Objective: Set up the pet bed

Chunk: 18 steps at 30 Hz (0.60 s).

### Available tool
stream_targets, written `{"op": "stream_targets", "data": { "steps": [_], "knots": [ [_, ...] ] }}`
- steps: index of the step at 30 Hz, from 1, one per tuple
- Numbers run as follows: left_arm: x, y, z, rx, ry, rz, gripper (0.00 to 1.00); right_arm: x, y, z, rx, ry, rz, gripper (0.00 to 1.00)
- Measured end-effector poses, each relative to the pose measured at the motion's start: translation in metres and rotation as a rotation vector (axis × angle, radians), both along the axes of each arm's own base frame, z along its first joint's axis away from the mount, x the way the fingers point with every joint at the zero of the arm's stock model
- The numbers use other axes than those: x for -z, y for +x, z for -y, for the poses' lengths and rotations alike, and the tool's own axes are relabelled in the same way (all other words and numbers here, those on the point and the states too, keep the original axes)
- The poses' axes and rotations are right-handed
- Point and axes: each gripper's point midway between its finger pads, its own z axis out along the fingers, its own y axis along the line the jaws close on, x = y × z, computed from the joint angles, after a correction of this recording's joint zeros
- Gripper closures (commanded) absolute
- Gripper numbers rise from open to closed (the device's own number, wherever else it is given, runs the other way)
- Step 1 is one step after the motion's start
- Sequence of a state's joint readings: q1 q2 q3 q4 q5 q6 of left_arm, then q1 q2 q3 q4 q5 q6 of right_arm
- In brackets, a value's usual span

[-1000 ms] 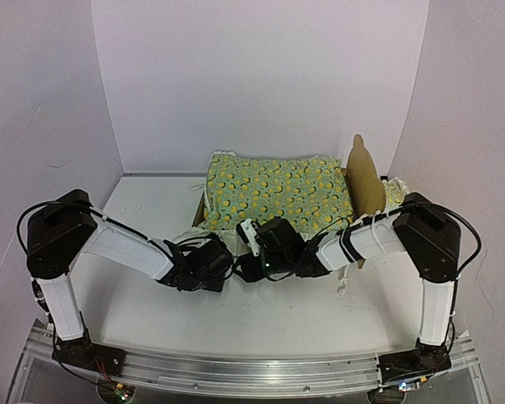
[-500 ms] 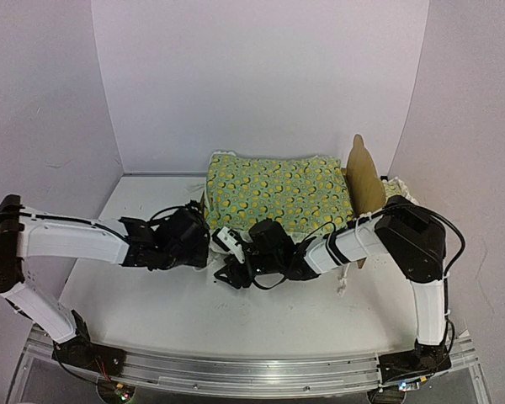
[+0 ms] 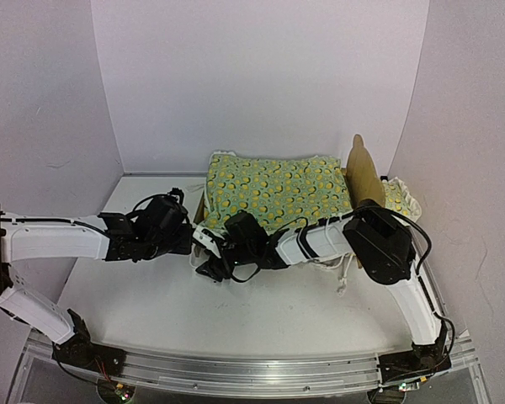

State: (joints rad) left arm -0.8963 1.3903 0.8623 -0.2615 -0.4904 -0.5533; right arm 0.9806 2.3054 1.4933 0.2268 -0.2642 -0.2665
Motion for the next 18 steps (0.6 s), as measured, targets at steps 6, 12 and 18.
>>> {"op": "stream_targets", "data": {
  "steps": [6,12,18],
  "knots": [
    [-0.006,0.005,-0.002,0.010,-0.006,0.018,1.00,0.016,0.011,-0.010,0.029,-0.042,-0.031,0.29],
    [-0.006,0.004,0.002,0.030,-0.025,0.013,1.00,0.032,0.013,-0.009,0.067,-0.083,-0.071,0.44],
    [-0.003,0.003,0.002,0.038,-0.028,0.004,1.00,0.034,0.010,-0.006,0.080,-0.087,-0.084,0.85]
  ]
}}
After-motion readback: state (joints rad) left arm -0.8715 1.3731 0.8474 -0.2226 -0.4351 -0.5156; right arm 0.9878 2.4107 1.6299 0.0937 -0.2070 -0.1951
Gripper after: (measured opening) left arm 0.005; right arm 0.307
